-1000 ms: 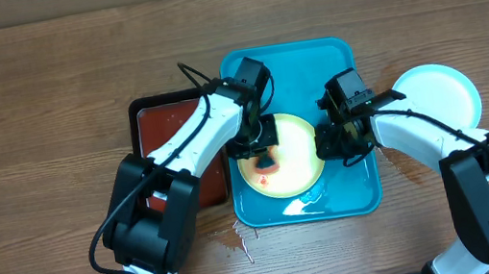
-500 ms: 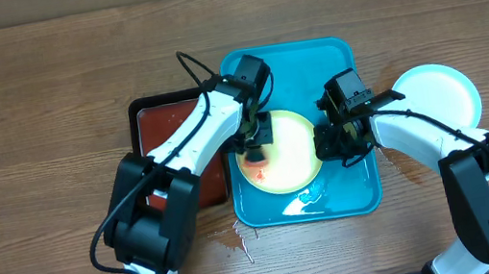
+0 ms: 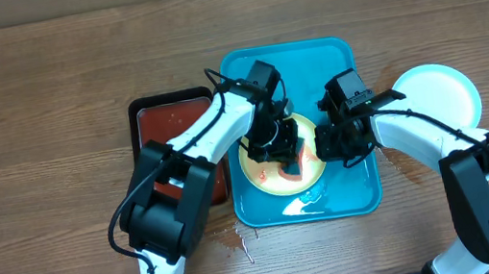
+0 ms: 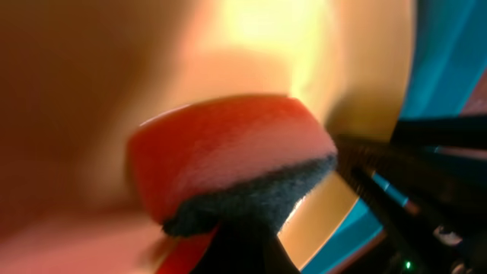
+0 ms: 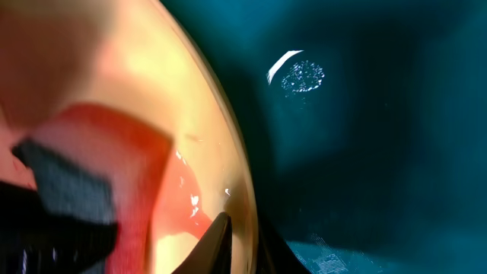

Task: Clean dirty plates on tray and stack at the side
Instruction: 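Scrub the yellow plate with the sponge in the left gripper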

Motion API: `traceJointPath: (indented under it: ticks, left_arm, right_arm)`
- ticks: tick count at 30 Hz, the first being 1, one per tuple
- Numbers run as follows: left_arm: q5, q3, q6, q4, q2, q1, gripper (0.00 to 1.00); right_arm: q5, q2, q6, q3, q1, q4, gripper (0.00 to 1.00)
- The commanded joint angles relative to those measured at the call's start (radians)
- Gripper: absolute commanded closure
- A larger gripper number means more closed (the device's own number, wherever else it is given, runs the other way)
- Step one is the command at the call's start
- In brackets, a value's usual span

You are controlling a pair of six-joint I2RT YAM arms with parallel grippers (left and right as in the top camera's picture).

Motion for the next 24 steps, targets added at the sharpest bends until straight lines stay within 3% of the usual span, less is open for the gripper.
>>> traceJointPath:
  ticks: [1,7,15,20,24]
  left_arm:
    - [-0.062,0.008,0.027,-0.051,0.018,-0.006,0.96]
    - [-0.308,0.01,0.008,-0.136,-0.002,-0.005,0.96]
    - [-0.756,0.007,-0.007,-0.18,-0.016,-0.005,0.96]
    - [-0.9,0.008,-0.01,-0.177,-0.016,0.002,0.96]
    - [-0.917,0.012,-0.022,-0.177,-0.026,0.025,0.96]
  right_arm:
    - [0.034,0.041,-0.004,-0.018,0.0,-0.008,0.87]
    - [0.034,0.041,-0.004,-0.018,0.0,-0.008,0.87]
    - [0.035,0.041,-0.004,-0.018,0.0,-0.007,0.87]
    - [0.035,0.041,-0.004,-0.018,0.0,-0.008,0.87]
    - [0.035,0.041,-0.004,-0.018,0.0,-0.008,0.87]
